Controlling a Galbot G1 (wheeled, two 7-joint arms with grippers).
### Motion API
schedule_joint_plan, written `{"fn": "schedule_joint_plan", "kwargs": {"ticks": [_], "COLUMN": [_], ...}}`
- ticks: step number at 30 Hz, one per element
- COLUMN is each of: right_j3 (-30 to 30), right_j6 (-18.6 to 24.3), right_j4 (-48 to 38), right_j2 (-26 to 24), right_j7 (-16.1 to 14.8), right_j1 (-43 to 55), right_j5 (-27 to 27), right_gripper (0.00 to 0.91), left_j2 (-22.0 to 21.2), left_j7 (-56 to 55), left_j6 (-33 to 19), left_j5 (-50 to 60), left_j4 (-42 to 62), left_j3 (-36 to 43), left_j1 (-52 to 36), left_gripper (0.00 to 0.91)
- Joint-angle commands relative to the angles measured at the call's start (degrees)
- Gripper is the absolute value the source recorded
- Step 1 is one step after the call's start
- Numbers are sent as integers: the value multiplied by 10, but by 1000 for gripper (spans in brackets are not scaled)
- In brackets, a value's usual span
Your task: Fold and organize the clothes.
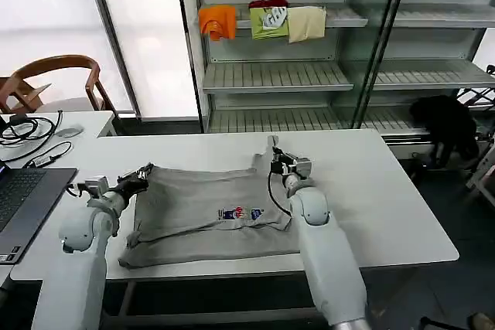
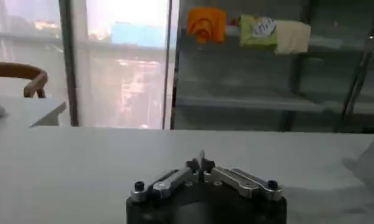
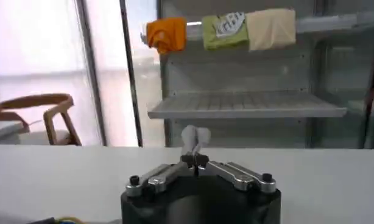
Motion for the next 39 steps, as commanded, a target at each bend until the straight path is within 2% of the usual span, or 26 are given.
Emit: {"fn": "schedule_joint_plan", "kwargs": {"ticks": [1, 14, 24, 32, 39], "right_j3": [6, 31, 40, 48, 44], "right_j6": [-23, -17, -16, -39, -57], "right_j4": [180, 230, 247, 287, 300], "right_j2": [-65, -88, -105, -119, -122], "right_j7": [-3, -25, -21, -20, -20], "right_j1": [-142, -243, -287, -305, -318], "right_j5": [49, 46, 46, 50, 37], "right_gripper": [0, 0, 0, 0, 0], "left_j2": [2, 11, 19, 17, 9], "left_j7": [18, 62, 78, 78, 76], "left_j6": [-17, -5, -12, -10, -11], "left_j5": [-148, -149, -139, -124, -62], "left_j4": [-96, -125, -122, -148, -157], "left_j3": [-57, -92, -100, -94, -86], "left_j1": [117, 169, 200, 227, 243], "left_gripper": [10, 10, 20, 20, 20]}}
